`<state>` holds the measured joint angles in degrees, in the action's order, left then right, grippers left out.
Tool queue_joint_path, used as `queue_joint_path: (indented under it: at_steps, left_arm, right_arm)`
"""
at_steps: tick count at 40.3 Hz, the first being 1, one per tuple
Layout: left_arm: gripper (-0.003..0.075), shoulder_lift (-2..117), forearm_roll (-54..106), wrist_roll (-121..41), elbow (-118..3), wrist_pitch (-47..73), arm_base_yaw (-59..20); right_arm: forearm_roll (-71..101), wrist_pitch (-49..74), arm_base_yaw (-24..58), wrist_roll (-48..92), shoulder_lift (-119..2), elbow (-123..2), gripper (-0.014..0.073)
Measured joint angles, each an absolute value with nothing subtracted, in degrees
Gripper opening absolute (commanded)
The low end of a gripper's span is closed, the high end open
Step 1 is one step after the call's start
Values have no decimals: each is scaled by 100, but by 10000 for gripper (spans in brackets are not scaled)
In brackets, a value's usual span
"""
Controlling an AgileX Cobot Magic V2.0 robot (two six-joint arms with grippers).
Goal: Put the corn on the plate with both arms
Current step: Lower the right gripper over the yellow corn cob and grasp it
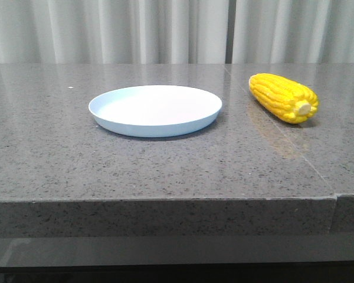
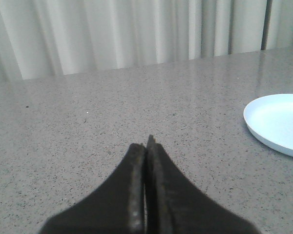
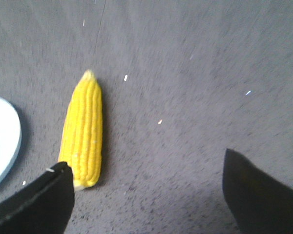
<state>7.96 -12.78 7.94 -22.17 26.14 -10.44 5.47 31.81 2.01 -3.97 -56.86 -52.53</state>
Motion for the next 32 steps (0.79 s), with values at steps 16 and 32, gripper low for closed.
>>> queue_joint_path:
  at_steps: [16, 32]
  left_arm:
    - [-20, 796, -1278, 794, -2217, 2614, -1053]
    - [-20, 796, -1278, 794, -2217, 2614, -1053]
  right_arm:
    - [637, 4053, 1253, -397, -8495, -7024, 643]
    - [662, 4139, 1329, -397, -10109, -7934, 409]
